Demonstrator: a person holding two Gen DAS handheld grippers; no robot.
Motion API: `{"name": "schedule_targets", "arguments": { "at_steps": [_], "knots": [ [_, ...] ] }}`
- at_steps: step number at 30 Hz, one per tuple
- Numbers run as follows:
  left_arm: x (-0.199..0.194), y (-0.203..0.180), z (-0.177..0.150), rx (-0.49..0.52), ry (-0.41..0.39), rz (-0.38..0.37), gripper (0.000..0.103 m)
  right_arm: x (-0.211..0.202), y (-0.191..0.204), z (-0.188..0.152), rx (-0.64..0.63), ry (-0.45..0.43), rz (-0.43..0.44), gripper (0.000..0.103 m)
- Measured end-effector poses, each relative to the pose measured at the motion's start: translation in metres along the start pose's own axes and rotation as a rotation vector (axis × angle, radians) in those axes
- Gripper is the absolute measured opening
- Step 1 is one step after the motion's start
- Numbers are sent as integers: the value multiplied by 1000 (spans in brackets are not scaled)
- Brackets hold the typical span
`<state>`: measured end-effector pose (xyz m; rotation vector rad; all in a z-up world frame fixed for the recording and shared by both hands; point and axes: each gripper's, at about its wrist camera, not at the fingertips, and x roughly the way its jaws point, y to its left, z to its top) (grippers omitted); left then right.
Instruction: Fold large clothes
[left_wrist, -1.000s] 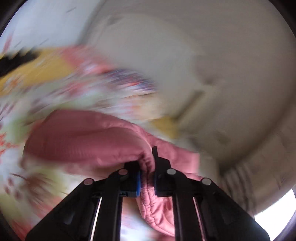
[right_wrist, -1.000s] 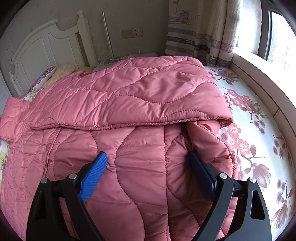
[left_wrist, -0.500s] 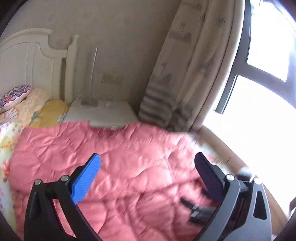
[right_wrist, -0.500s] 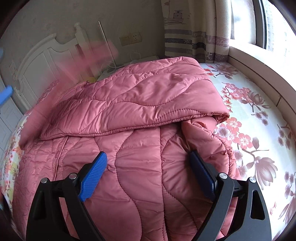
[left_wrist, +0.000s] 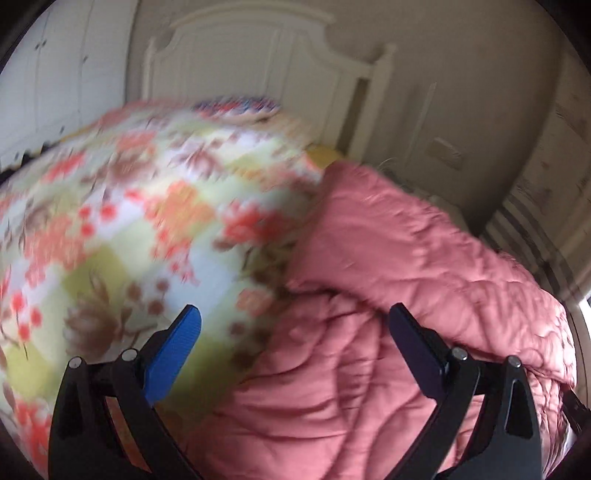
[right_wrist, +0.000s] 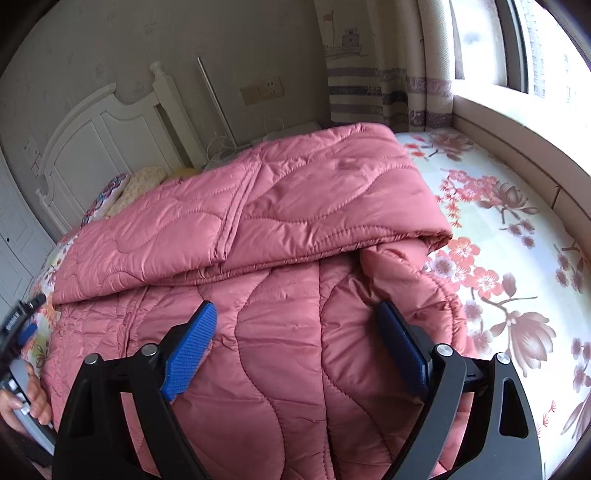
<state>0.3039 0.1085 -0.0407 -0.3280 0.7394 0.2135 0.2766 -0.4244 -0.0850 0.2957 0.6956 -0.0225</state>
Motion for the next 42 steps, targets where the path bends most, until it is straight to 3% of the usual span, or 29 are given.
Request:
{"name": "schedule_targets", "arguments": {
  "at_steps": [3, 6, 11, 17, 19, 20, 21, 22, 24, 27, 33, 38, 40, 41, 42],
  "knots": [
    [10, 7, 1, -22, 40, 17, 100, -9, 5, 5, -6, -14, 15, 74],
    [14, 5, 1, 10, 46, 25, 100, -7, 19, 15, -18, 18, 60, 73],
    [19, -8, -3, 57, 86, 46, 100, 15, 46, 43, -28, 59, 82, 73],
    [25, 2, -7, 18, 113, 16, 100, 55, 64, 51, -6, 145, 61, 73],
    [26, 3, -7, 14, 117, 12, 101, 54, 75, 48, -49, 133, 83, 61],
    [27, 3, -7, 16, 117, 14, 101, 52, 79, 47, -70, 124, 71, 48],
    [28, 3, -7, 17, 118, 15, 101, 47, 82, 46, -82, 98, 44, 25],
    [27, 2, -7, 18, 118, 15, 101, 42, 82, 45, -88, 71, 33, 18],
    [27, 3, -8, 17, 118, 12, 101, 26, 78, 47, -78, 7, 44, 12],
    [26, 2, -7, 19, 119, 15, 101, 8, 70, 54, -56, -55, 14, 11],
    [26, 2, -7, 20, 119, 14, 101, 17, 41, 61, 18, -28, -31, 8],
    [26, 2, -8, 24, 120, 17, 101, 21, 53, 56, -65, 27, -54, 12],
    [26, 1, -8, 28, 120, 18, 101, 15, 72, 55, -128, -5, -69, 31],
    [26, 0, -8, 29, 121, 17, 101, 12, 83, 55, -158, -37, -66, 71],
    [26, 0, -8, 30, 121, 18, 101, 7, 94, 55, -182, -85, -70, 97]
  ]
}}
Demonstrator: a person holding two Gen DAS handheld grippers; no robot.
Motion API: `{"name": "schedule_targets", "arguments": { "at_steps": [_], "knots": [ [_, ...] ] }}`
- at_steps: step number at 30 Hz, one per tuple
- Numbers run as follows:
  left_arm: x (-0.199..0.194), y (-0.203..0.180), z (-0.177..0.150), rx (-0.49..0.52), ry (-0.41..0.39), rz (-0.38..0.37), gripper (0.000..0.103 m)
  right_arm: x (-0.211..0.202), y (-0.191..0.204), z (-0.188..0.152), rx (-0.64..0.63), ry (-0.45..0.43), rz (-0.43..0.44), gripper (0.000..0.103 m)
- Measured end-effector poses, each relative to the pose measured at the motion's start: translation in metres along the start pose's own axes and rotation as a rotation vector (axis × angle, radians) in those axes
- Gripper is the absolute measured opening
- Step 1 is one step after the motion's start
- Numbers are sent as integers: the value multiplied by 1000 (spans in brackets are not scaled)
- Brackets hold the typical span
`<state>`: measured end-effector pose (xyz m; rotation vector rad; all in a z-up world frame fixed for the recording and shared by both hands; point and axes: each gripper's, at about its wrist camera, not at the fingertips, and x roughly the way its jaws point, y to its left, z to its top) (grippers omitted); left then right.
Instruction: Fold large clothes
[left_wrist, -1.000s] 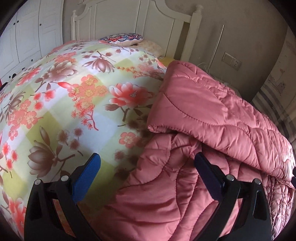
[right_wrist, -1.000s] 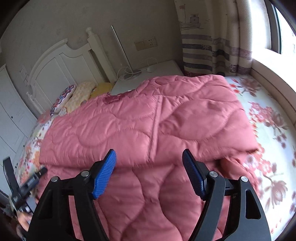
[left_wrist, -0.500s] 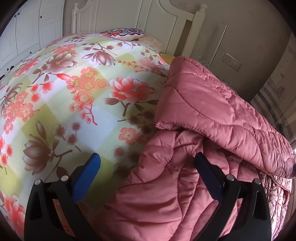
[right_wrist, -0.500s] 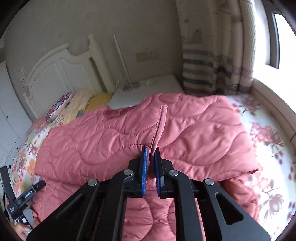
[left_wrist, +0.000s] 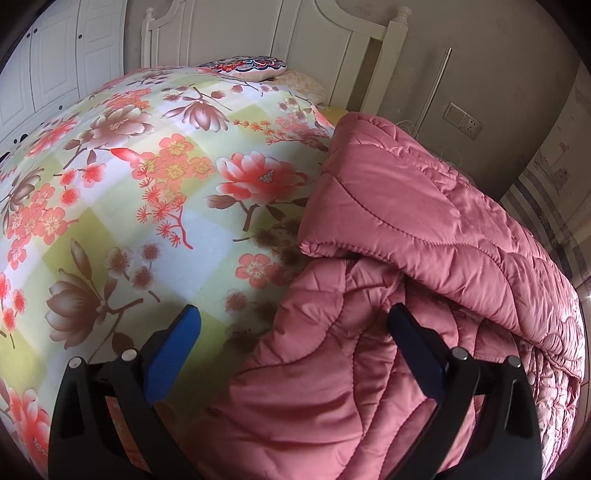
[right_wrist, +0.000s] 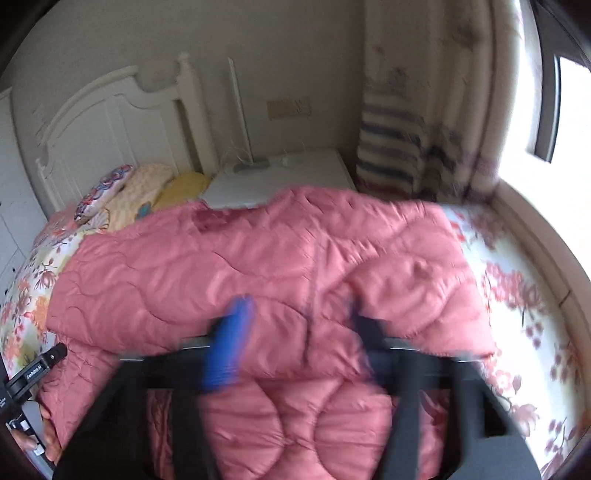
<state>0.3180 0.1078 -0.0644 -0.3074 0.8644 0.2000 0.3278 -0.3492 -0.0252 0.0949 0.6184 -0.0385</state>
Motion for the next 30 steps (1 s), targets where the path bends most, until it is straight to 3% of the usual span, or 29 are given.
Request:
{"name": "schedule_targets", "arguments": {
  "at_steps": [2, 4, 9, 11, 15, 20, 23, 26, 28, 30],
  "knots": [
    [0, 0, 0, 1, 0, 1, 101, -5, 22, 2, -64, -68, 11, 97],
    [0, 0, 0, 0, 0, 0, 101, 2, 51, 3, -167, -59, 18, 91],
    [0, 1, 1, -4, -2, -6, 101, 35, 87, -4, -296, 46, 14, 87],
    [0, 3, 1, -12, -5, -16, 101, 60, 80, -13, -290, 138, -41, 88],
    [-17, 5, 5, -10, -44, -36, 101, 73, 49, -20, -158, 170, 37, 95],
    [-47, -23, 37, 63, -87, -241, 101, 75, 51, -22, -169, 162, 28, 97],
    [-29, -48, 60, 122, -60, -315, 101, 75, 51, -22, -155, 162, 44, 97],
    [8, -63, 67, 167, 22, -333, 101, 75, 48, -23, -153, 162, 47, 97],
    [38, -72, 62, 223, 83, -294, 100, 75, 47, -22, -152, 162, 50, 97],
    [37, -79, 58, 288, 55, -266, 101, 75, 47, -22, -149, 162, 58, 97]
  ]
}}
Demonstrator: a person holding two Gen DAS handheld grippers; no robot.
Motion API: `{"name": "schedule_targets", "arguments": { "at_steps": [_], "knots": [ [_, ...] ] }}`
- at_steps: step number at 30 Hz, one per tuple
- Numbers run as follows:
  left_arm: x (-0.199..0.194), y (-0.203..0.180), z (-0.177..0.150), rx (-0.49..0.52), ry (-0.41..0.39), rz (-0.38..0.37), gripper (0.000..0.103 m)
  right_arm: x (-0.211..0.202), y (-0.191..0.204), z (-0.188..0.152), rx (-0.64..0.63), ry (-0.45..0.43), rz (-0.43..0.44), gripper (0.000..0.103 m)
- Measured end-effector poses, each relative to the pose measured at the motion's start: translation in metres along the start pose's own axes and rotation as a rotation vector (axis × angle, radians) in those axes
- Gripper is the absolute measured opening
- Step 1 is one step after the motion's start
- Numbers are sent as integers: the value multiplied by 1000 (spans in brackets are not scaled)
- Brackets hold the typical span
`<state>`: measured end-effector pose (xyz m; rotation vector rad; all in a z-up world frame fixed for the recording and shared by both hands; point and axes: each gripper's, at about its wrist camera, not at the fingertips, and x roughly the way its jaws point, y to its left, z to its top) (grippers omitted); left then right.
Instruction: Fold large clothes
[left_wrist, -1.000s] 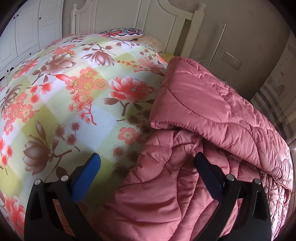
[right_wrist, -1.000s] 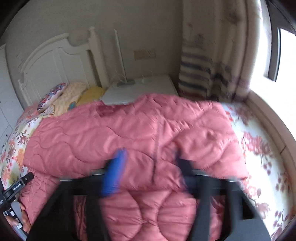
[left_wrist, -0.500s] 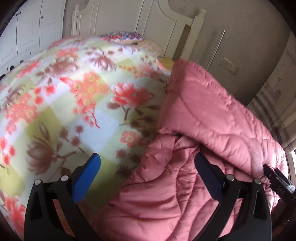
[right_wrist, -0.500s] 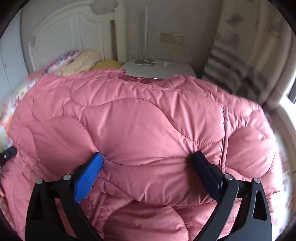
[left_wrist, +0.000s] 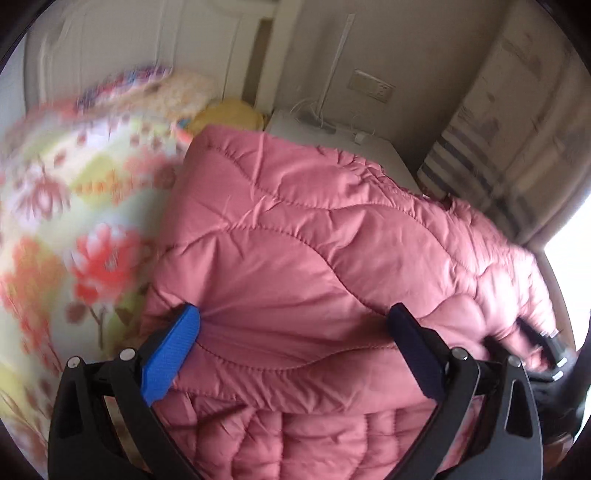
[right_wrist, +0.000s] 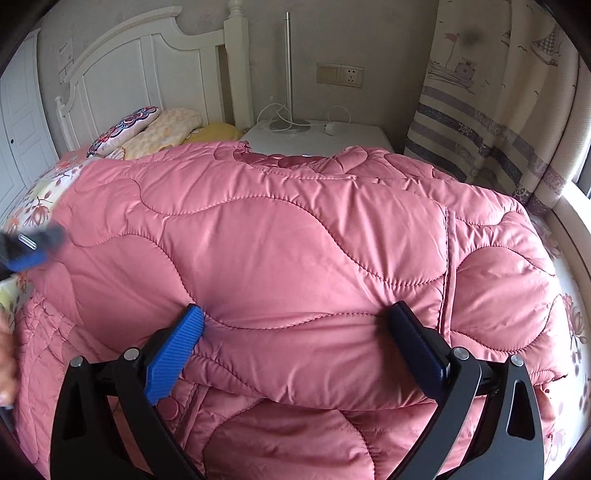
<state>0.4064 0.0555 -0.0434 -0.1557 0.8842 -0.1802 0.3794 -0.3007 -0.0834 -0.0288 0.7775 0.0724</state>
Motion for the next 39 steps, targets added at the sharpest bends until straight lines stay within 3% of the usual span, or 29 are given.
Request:
{"name": "schedule_targets", "arguments": {
  "at_steps": [6, 11, 16, 20, 24, 30, 33, 35, 39],
  "knots": [
    [-13, 21, 35, -120, -24, -237, 101, -1, -8, 0, 18, 3, 21, 97],
    [29, 43, 49, -186, 69, -300, 100, -1, -8, 0, 17, 2, 24, 97],
    [19, 45, 70, -187, 36, -316, 101, -2, -8, 0, 19, 1, 27, 97],
    [45, 49, 91, -171, 68, -266, 101, -2, -9, 0, 22, 1, 33, 97],
    [65, 40, 102, -78, 95, -126, 101, -2, -11, 0, 25, -1, 43, 97],
    [71, 38, 128, -101, 85, -55, 101, -1, -13, 0, 30, -1, 52, 98],
    [97, 32, 128, -17, 134, 50, 101, -1, -13, 0, 29, -2, 54, 98],
    [100, 24, 125, 53, 122, 131, 101, -1, -13, 0, 27, -3, 59, 98],
    [72, 22, 115, 27, 59, 216, 101, -1, -13, 0, 24, -3, 59, 98]
  ]
}}
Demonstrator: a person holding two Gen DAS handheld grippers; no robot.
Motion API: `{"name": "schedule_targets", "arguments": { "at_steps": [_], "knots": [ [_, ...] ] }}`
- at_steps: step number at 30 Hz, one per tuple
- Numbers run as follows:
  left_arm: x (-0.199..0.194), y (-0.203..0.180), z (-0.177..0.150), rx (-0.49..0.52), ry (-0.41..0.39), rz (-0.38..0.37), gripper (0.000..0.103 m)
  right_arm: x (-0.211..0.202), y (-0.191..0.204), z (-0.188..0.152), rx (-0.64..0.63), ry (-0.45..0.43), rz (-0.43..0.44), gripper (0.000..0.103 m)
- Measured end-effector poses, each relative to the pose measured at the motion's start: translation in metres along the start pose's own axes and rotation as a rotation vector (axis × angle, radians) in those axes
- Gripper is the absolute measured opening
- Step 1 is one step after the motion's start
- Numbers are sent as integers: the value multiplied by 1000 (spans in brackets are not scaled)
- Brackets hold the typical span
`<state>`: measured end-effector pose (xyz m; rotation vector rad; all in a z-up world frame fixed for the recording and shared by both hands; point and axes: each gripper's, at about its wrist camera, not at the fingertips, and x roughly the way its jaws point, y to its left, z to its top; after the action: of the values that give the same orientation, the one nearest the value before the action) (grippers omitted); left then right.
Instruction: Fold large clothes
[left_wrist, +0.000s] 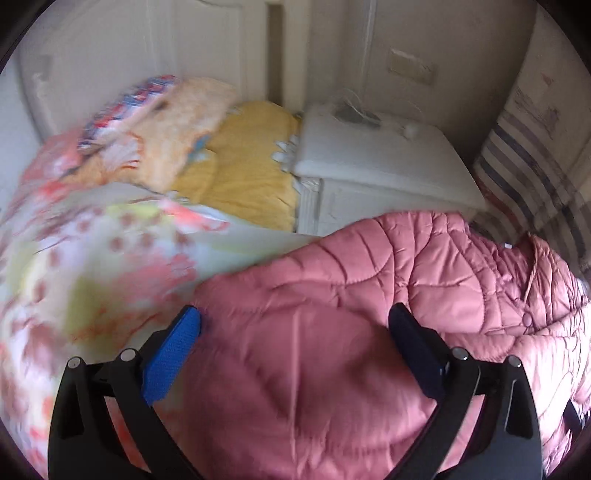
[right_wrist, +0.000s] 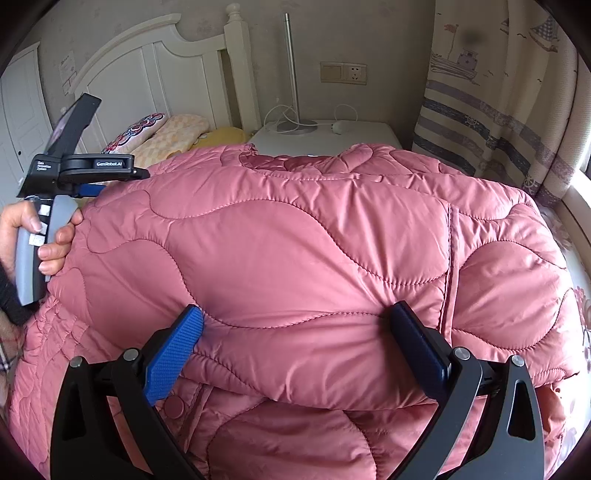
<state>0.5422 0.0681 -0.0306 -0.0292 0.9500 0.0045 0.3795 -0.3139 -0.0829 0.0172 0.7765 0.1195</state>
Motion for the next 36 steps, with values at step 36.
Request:
{"name": "schedule_targets", "arguments": {
  "at_steps": [36],
  "knots": [
    [-59, -50, -130, 218, -128, 100, 101, -20, -62, 13, 198, -46, -245, 98]
  ]
}}
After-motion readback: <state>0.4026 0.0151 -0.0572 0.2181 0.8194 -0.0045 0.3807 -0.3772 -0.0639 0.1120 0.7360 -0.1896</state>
